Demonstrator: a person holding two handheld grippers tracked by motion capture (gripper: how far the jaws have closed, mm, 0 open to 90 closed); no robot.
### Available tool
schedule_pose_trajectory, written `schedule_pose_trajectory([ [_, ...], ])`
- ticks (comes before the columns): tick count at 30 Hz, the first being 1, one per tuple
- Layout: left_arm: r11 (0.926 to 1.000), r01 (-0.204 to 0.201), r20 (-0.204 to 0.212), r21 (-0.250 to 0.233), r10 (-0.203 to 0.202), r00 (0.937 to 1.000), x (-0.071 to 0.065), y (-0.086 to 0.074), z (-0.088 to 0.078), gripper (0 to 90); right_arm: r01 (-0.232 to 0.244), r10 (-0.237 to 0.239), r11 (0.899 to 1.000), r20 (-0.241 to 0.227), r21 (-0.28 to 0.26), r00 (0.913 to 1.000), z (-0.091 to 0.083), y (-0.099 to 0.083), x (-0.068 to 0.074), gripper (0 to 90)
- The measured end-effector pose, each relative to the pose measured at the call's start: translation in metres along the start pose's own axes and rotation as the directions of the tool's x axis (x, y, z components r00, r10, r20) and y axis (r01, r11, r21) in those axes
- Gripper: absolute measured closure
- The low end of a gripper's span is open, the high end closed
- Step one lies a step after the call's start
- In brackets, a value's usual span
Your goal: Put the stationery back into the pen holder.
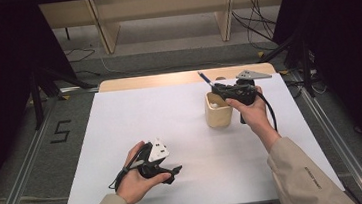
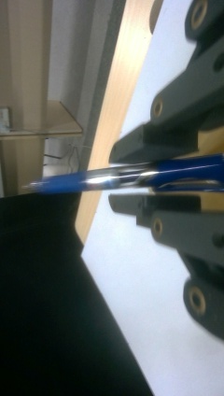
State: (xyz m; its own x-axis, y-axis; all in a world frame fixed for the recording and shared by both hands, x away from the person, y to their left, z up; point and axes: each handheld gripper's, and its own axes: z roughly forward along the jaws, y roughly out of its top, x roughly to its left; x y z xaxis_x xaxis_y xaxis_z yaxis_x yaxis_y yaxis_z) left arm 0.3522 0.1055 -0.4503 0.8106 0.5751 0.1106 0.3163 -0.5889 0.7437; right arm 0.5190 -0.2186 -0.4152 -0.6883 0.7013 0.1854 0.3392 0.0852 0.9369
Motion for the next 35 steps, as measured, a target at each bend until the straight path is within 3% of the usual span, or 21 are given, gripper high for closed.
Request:
schedule_pose_trajectory([
  [1, 1.0, 0.002, 0.003, -0.001, -0.002, 1.0, 0.0, 0.0, 0.0, 16.3, 0.007, -0.007, 1.0, 0.008, 0.006, 0.9999, 0.0, 0.0, 0.0, 63.2],
  [4, 1.0, 0.005, -0.001, 0.002, -0.005, 1.0, 0.001, -0.001, 0.001, 16.3, 0.031, -0.031, 0.999, 0.008, 0.022, 0.9995, -0.001, -0.001, 0.002, 66.3],
  [6, 1.0, 0.005, 0.0, 0.0, -0.005, 1.0, 0.001, -0.001, 0.001, 16.3, 0.03, -0.03, 0.999, 0.012, 0.01, 0.9995, -0.005, 0.001, 0.002, 63.6],
  [10, 1.0, -0.003, 0.005, -0.005, 0.003, 1.0, 0.001, -0.001, 0.0, 16.2, 0.025, -0.024, 0.999, 0.034, -0.023, 0.9991, -0.021, 0.008, 0.004, 51.5],
  [16, 0.9996, 0.029, 0.004, -0.006, -0.029, 0.9996, 0.002, -0.007, -0.002, 16.2, 0.043, -0.046, 0.997, 0.052, 0.059, 0.9976, -0.056, 0.003, 0.011, 30.6],
  [19, 0.9979, 0.062, 0.0, -0.021, -0.062, 0.9981, 0.004, -0.012, -0.004, 16.2, 0.074, -0.077, 0.989, 0.017, 0.126, 0.9969, -0.076, -0.014, 0.016, 24.3],
  [23, 0.9942, 0.101, -0.009, -0.037, -0.101, 0.9949, 0.006, -0.02, -0.006, 16.2, 0.1, -0.099, 0.972, -0.018, 0.214, 0.995, -0.104, -0.045, 0.029, 22.5],
  [29, 0.9854, 0.156, -0.022, -0.068, -0.158, 0.9873, 0.0, -0.03, -0.011, 16.1, 0.083, -0.077, 0.966, -0.032, 0.246, 0.9965, -0.145, -0.098, 0.049, 20.4],
  [32, 0.9843, 0.162, -0.032, -0.07, -0.165, 0.9859, -0.003, -0.033, -0.011, 16.1, 0.118, -0.108, 0.949, -0.051, 0.292, 0.9929, -0.153, -0.109, 0.06, 18.0],
  [35, 0.9824, 0.171, -0.056, -0.075, -0.176, 0.9828, -0.003, -0.035, -0.011, 16.1, 0.118, -0.103, 0.949, -0.065, 0.291, 0.9925, -0.16, -0.118, 0.066, 16.4],
])
